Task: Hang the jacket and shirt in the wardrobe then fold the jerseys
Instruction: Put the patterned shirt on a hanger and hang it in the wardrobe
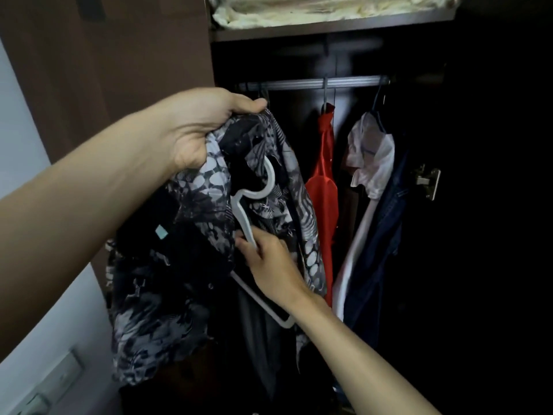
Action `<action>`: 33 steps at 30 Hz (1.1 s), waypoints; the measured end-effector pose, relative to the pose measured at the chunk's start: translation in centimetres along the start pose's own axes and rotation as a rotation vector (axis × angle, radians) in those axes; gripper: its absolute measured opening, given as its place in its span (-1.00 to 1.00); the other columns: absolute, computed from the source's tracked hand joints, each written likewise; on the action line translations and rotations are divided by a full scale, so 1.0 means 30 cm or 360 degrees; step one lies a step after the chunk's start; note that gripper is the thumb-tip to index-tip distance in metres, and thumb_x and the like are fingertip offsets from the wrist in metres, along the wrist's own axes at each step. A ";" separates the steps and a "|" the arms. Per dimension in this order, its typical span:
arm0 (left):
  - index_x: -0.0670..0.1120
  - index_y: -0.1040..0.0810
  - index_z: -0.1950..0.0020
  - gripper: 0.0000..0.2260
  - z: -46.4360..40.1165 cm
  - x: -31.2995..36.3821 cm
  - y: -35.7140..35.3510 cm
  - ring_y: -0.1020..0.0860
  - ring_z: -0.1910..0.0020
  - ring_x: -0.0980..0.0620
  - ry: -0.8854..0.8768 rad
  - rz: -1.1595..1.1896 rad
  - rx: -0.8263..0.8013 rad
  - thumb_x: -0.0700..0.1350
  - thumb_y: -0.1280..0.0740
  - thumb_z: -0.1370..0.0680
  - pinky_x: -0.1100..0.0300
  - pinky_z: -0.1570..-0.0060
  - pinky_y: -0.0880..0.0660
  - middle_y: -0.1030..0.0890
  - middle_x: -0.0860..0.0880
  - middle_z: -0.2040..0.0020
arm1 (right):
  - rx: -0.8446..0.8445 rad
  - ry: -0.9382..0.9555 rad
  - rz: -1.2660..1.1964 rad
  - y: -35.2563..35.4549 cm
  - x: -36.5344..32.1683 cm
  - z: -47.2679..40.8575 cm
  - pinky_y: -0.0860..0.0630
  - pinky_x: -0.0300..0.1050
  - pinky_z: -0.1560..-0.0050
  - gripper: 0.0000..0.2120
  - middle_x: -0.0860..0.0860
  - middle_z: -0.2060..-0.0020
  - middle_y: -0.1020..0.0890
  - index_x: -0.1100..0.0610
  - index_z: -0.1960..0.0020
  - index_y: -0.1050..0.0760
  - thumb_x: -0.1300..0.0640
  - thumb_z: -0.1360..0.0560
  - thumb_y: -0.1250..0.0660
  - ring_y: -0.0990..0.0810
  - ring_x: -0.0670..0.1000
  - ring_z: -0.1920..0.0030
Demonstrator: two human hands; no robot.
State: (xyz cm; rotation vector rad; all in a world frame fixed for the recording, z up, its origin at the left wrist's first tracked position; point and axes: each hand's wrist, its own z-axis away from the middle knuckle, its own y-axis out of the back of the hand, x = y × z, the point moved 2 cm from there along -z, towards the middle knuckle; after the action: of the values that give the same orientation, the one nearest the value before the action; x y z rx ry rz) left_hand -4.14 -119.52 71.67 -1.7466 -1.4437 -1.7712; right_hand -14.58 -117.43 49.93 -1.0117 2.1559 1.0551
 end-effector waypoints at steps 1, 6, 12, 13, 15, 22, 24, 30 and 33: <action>-0.02 -0.57 0.21 -0.84 -0.004 0.002 0.008 -0.59 0.24 0.00 -0.0053 -0.0070 0.0042 -0.01 -0.43 -0.54 0.06 0.07 -0.64 -0.60 -0.05 0.23 | -0.0039 0.0000 -0.0078 -0.006 0.008 0.007 -0.44 -0.25 0.16 -0.82 -0.22 0.24 -0.60 0.06 -0.15 -0.61 0.05 -0.68 -0.26 -0.52 -0.25 0.22; -0.04 -0.58 0.18 -0.79 0.063 0.030 0.029 -0.54 0.32 -0.13 -0.0475 -0.0891 0.0143 0.06 -0.41 -0.58 -0.04 0.17 -0.54 -0.65 -0.14 0.21 | 0.0462 0.0049 -0.0422 0.053 0.058 0.120 -0.42 -0.29 0.17 -0.86 -0.20 0.29 -0.61 -0.04 -0.10 -0.65 0.09 -0.66 -0.31 -0.53 -0.21 0.25; 0.12 -0.52 0.02 -0.82 0.089 0.034 -0.057 -0.46 0.21 0.16 -0.1111 -0.1816 0.0096 0.19 -0.26 -0.60 0.10 0.20 -0.38 -0.55 0.14 0.18 | 0.0672 -0.0005 -0.0441 0.170 0.062 0.182 -0.40 -0.32 0.12 -0.86 -0.29 0.29 -0.59 0.07 -0.11 -0.66 0.13 -0.65 -0.32 -0.53 -0.25 0.24; 0.09 -0.52 0.01 -0.82 0.084 0.032 -0.085 -0.47 0.16 0.13 -0.1244 -0.1771 0.0022 0.17 -0.25 -0.63 0.11 0.15 -0.40 -0.55 0.13 0.15 | 0.0651 0.0017 -0.0396 0.194 0.051 0.184 -0.40 -0.34 0.11 -0.86 -0.30 0.28 -0.60 0.07 -0.11 -0.66 0.13 -0.65 -0.33 -0.54 -0.26 0.22; 0.00 -0.56 0.03 -0.84 0.071 0.028 -0.142 -0.50 0.18 0.16 -0.1302 -0.1370 -0.0176 0.07 -0.32 -0.63 0.25 0.14 -0.40 -0.59 0.10 0.17 | 0.0616 0.0025 -0.0266 0.240 0.036 0.175 -0.42 -0.27 0.19 -0.85 -0.24 0.31 -0.60 0.06 -0.09 -0.66 0.05 -0.64 -0.33 -0.51 -0.25 0.27; -0.26 -0.63 0.07 -0.92 0.062 0.037 -0.293 -0.54 0.21 0.03 -0.1001 -0.0323 -0.0001 -0.25 -0.38 -0.56 0.12 0.15 -0.44 -0.66 -0.30 0.11 | 0.0565 -0.0023 0.0062 0.241 -0.051 0.148 -0.58 0.00 0.12 -0.82 -0.04 0.25 -0.69 0.01 -0.13 -0.63 0.00 -0.65 -0.28 -0.64 -0.08 0.21; -0.23 -0.65 0.06 -0.89 0.071 0.041 -0.296 -0.54 0.25 0.05 -0.1022 -0.0397 -0.0058 -0.18 -0.39 -0.56 0.13 0.17 -0.44 -0.67 -0.25 0.14 | 0.0639 -0.0012 0.0014 0.244 -0.051 0.165 -0.60 -0.09 0.04 -0.82 -0.03 0.13 -0.74 0.00 -0.16 -0.64 0.03 -0.66 -0.29 -0.68 -0.13 0.10; 0.10 -0.51 0.01 -0.42 0.076 0.000 -0.243 -0.56 0.15 0.03 -0.1212 -0.1835 -0.0087 0.51 0.06 -0.50 0.08 0.01 -0.41 -0.57 0.07 0.26 | 0.0681 -0.0087 -0.0298 0.297 -0.002 0.236 -0.45 -0.43 0.01 -0.85 -0.39 0.18 -0.68 -0.18 -0.12 -0.59 0.05 -0.65 -0.31 -0.60 -0.39 0.07; 0.14 -0.46 -0.05 -0.37 0.079 -0.046 -0.249 -0.52 0.05 0.08 -0.1226 -0.2111 -0.0129 0.56 0.14 -0.47 0.03 -0.20 -0.34 -0.56 0.14 0.14 | 0.0595 -0.0046 -0.0348 0.325 0.001 0.231 -0.45 -0.34 0.04 -0.86 -0.21 0.19 -0.69 0.00 -0.14 -0.65 0.12 -0.65 -0.33 -0.59 -0.28 0.14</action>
State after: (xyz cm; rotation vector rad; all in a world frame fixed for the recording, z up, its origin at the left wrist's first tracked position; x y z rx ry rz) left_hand -8.06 -114.81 66.62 -1.6363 -3.4527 -1.5206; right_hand -21.54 -107.68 50.21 -1.0140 2.0597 0.5357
